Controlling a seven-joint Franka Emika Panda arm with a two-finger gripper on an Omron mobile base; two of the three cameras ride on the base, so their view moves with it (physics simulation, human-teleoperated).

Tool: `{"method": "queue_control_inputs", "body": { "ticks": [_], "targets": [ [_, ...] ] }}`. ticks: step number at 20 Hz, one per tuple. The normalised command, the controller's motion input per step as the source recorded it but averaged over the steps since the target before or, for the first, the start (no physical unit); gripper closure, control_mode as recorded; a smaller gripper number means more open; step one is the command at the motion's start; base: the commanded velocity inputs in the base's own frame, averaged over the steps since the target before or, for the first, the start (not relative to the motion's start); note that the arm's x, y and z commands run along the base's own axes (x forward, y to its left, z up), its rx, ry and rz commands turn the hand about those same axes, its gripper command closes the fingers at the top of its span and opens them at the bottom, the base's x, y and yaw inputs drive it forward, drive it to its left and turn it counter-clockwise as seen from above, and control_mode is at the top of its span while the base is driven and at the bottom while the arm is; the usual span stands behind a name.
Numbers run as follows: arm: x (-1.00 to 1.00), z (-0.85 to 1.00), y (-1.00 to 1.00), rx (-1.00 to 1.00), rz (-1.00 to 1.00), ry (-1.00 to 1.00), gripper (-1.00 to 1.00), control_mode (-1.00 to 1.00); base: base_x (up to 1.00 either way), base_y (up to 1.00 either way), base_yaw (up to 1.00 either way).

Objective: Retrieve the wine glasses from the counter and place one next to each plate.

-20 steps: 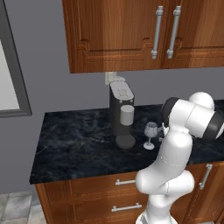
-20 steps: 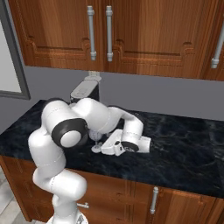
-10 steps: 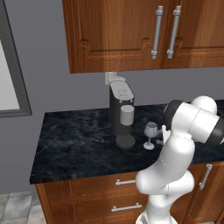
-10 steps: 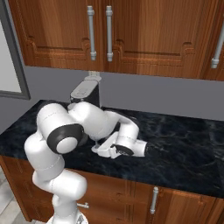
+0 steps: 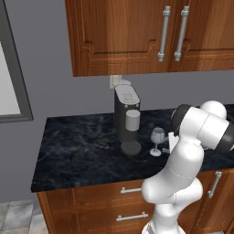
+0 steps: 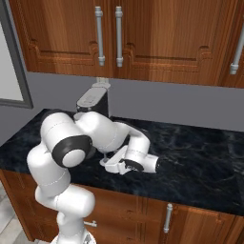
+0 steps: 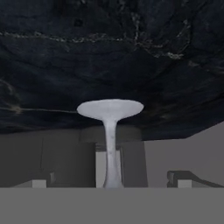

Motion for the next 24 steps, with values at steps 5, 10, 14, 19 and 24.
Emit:
{"method": "queue_control_inputs", "body": {
  "ticks": [5,10,14,19,24],
  "targets": [
    [0.00,-0.12,0.07,0.03,0.00,0.04,-1.00,-1.00,0.00,0.00,0.00],
    [0.04,-0.13,0.14,0.03,0.00,0.06,-1.00,-1.00,0.00,0.00,0.00],
    [0.04,-0.10,0.13,0.03,0.00,0.06,-1.00,-1.00,0.00,0.00,0.00],
    [0.00,-0.04,0.03,0.01,0.00,0.00,-1.00,-1.00,0.00,0.00,0.00],
    [0.04,-0.01,0.04,0.00,0.00,0.00,-1.00,-1.00,0.00,0.00,0.00]
  ]
}}
